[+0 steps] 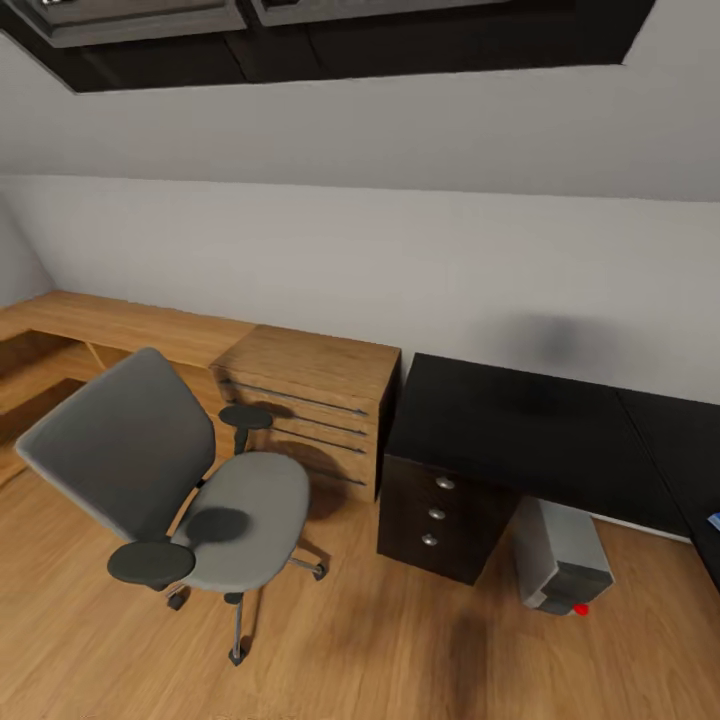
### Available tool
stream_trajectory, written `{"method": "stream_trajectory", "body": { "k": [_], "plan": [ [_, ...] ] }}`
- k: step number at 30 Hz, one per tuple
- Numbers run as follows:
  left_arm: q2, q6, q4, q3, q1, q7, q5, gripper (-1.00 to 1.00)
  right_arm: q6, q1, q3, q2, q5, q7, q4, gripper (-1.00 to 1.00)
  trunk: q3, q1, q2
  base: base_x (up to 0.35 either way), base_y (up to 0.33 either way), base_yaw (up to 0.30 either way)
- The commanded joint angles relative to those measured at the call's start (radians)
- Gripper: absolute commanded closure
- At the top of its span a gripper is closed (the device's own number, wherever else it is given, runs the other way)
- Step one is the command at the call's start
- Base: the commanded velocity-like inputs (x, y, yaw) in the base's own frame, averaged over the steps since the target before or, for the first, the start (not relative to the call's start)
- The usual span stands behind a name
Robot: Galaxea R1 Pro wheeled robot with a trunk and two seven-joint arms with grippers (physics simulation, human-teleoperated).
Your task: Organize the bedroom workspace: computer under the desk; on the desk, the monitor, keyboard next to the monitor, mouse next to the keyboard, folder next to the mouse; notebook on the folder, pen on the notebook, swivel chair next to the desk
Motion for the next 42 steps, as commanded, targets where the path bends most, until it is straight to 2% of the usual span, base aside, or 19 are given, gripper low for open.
{"method": "stream_trajectory", "body": {
  "k": [1, 10, 12, 18, 22, 23, 26, 27, 29, 32, 34, 35, 38, 41, 42],
  "plan": [
    [0.001, -0.003, -0.002, -0.009, 0.0, 0.008, 0.007, -1.0, -0.001, 0.0, 0.009, -0.001, -0.005, -0.007, -0.002, -1.0, 0.002, -0.004, 0.006, 0.0, 0.0, 0.277],
    [0.002, -0.003, 0.001, -0.009, 0.0, 0.008, 0.008, -1.0, -0.004, 0.0, 0.009, -0.001, 0.001, -0.007, 0.014, -1.0, 0.03, -0.038, 0.069, 0.0, 0.0, 0.277],
    [0.012, -0.001, 0.004, -0.008, 0.0, 0.007, 0.009, -1.0, -0.011, 0.0, 0.009, -0.001, 0.001, -0.007, 0.022, -1.0, 0.036, -0.046, 0.083, 0.0, 0.0, 0.277],
    [0.021, 0.001, 0.006, -0.009, -0.001, 0.006, 0.01, -1.0, -0.051, 0.0, 0.009, 0.001, 0.0, -0.007, 0.051, -1.0, 0.052, -0.069, 0.125, 0.0, 0.0, 0.277],
    [0.021, -0.002, 0.007, -0.009, -0.001, 0.006, 0.01, -1.0, -0.123, 0.001, 0.007, 0.037, 0.0, -0.007, 0.135, -1.0, 0.063, -0.084, 0.153, 0.0, 0.0, 0.277],
    [0.021, -0.003, 0.009, -0.009, -0.001, 0.006, 0.01, -1.0, -0.168, 0.005, 0.006, 0.048, 0.0, -0.007, 0.161, -1.0, 0.066, -0.088, 0.16, 0.0, 0.0, 0.277],
    [0.02, -0.005, 0.014, -0.009, -0.001, 0.006, 0.01, -1.0, -0.237, 0.028, 0.005, 0.058, 0.001, -0.007, 0.181, -1.0, 0.067, -0.092, 0.167, 0.0, 0.0, 0.276],
    [0.02, -0.006, 0.017, -0.009, -0.001, 0.006, 0.01, -1.0, -0.278, 0.052, 0.006, 0.062, 0.001, -0.007, 0.188, -1.0, 0.066, -0.092, 0.167, 0.0, 0.0, 0.275],
    [0.019, -0.007, 0.019, -0.009, -0.001, 0.006, 0.01, -1.0, -0.311, 0.076, 0.006, 0.064, 0.004, -0.007, 0.193, -1.0, 0.065, -0.092, 0.167, 0.0, 0.0, 0.274],
    [0.018, -0.009, 0.021, -0.009, -0.001, 0.006, 0.008, -1.0, -0.366, 0.107, 0.007, 0.067, 0.031, -0.007, 0.198, -1.0, 0.063, -0.092, 0.167, 0.0, 0.0, 0.273],
    [0.017, -0.019, 0.021, -0.011, -0.001, 0.006, 0.006, -1.0, -0.401, 0.12, 0.007, 0.068, 0.063, -0.007, 0.2, -1.0, 0.061, -0.092, 0.167, 0.0, 0.0, 0.273],
    [0.017, -0.037, 0.024, -0.013, -0.001, 0.006, 0.005, -1.0, -0.425, 0.129, 0.007, 0.068, 0.081, -0.008, 0.201, -1.0, 0.06, -0.092, 0.167, 0.0, 0.0, 0.27],
    [0.015, -0.091, 0.041, -0.018, -0.001, 0.004, 0.003, -1.0, -0.479, 0.15, 0.008, 0.068, 0.103, -0.009, 0.202, -1.0, 0.058, -0.092, 0.167, 0.0, 0.0, 0.265],
    [0.014, -0.139, 0.059, -0.02, -0.001, -0.001, 0.001, -1.0, -0.507, 0.161, 0.008, 0.068, 0.11, -0.009, 0.202, -1.0, 0.056, -0.092, 0.167, 0.0, 0.0, 0.258],
    [0.014, -0.184, 0.069, -0.021, -0.001, -0.011, 0.0, -1.0, -0.519, 0.168, 0.008, 0.068, 0.116, -0.01, 0.202, -1.0, 0.055, -0.092, 0.167, 0.0, 0.0, 0.253]
  ]
}}
